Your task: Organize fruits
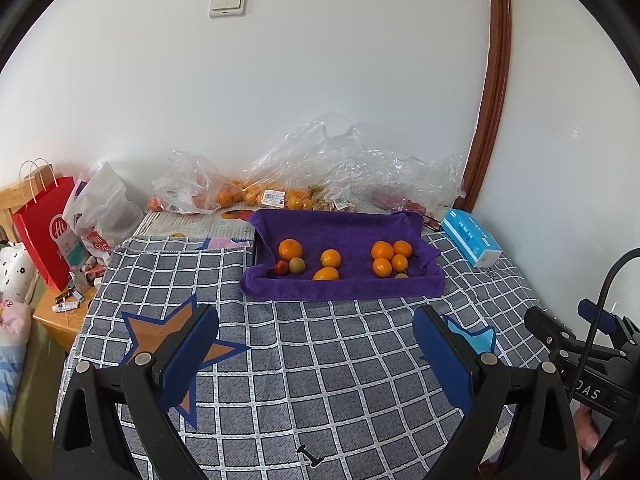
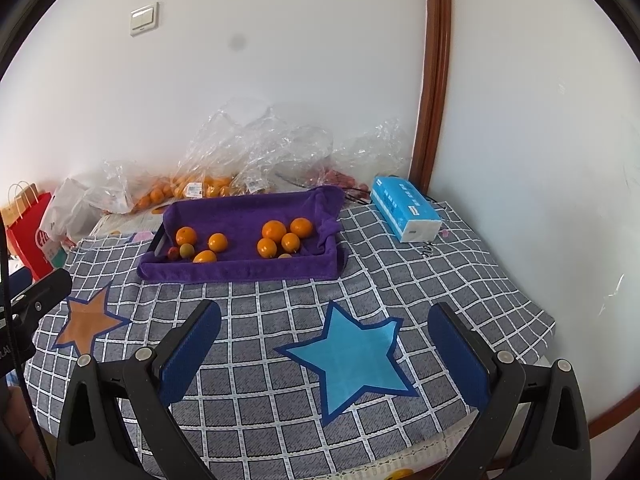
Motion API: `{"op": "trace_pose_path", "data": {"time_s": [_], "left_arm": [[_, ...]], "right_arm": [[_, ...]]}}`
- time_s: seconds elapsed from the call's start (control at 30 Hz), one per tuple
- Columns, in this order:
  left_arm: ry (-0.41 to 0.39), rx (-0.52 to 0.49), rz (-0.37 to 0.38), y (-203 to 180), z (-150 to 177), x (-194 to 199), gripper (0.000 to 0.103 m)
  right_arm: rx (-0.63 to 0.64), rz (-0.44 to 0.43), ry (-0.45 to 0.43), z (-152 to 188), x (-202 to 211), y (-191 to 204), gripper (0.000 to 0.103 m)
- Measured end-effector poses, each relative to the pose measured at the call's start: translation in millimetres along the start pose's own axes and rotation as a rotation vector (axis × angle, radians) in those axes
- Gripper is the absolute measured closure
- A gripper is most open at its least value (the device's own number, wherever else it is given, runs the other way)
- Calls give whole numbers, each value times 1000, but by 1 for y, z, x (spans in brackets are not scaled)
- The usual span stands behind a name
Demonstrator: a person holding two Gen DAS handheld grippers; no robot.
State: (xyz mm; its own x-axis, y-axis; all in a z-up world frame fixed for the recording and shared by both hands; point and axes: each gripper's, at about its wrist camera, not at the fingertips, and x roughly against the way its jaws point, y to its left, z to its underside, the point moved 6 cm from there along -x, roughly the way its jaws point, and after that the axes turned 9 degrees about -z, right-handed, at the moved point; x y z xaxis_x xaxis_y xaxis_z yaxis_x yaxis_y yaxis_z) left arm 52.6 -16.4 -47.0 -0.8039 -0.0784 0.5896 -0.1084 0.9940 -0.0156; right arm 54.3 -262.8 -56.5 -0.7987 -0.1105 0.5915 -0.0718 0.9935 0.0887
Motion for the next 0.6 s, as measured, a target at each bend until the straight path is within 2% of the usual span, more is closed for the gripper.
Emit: {"op": "trace_pose_path", "data": {"time_s": [0.6], "left_arm": [[6, 6, 2, -1, 1, 1, 5]], "right_arm": [[5, 1, -1, 0, 2, 1, 1]]}}
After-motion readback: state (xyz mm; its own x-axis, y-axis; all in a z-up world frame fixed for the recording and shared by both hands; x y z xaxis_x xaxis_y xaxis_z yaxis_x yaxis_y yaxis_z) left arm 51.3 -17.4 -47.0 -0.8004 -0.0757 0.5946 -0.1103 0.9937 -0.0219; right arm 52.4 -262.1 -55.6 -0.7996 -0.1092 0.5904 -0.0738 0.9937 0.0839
